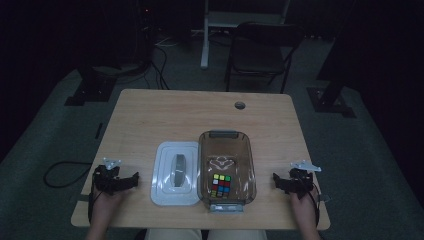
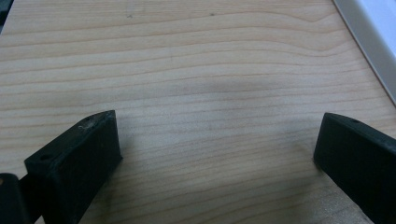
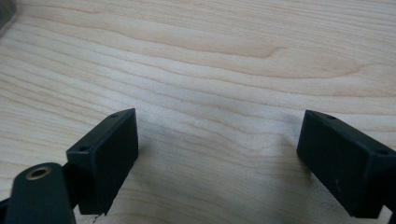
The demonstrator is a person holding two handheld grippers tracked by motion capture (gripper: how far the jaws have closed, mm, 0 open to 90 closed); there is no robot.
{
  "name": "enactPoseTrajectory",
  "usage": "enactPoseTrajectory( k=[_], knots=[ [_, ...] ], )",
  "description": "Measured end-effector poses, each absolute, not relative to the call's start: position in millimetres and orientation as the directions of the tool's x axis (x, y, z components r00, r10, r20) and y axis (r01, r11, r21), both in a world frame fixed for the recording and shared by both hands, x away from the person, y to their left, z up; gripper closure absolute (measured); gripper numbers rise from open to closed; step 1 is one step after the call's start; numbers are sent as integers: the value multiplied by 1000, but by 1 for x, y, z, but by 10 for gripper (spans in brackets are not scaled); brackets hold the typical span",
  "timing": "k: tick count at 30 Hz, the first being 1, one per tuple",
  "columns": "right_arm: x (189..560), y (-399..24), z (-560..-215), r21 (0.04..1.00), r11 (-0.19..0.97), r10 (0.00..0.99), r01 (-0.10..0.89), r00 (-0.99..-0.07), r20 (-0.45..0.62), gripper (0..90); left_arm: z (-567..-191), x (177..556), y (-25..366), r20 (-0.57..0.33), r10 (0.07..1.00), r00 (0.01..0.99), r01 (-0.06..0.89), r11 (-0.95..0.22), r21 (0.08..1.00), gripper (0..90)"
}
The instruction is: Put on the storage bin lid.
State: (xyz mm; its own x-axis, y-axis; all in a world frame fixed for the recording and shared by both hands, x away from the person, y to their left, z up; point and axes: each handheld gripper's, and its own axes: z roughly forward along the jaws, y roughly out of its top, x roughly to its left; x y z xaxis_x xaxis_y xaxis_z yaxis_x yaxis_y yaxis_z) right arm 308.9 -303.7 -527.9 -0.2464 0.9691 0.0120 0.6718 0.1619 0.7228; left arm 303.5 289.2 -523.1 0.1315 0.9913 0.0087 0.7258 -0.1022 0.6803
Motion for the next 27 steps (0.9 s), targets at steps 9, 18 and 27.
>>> enactPoseTrajectory(
  k=[9, 18, 27],
  knots=[
    [309, -304, -528, 723, 162, 969, 671, -247, 12, 125, -508, 300, 277, 4, 988, 157, 721, -118, 682, 13],
    [309, -304, -528, 723, 161, 969, 672, -246, 12, 125, -496, 297, 261, -7, 976, 216, 722, -155, 675, 13],
    [309, -304, -528, 723, 162, 969, 672, -246, 12, 125, -489, 295, 244, -13, 959, 283, 708, -200, 677, 13]
  ],
)
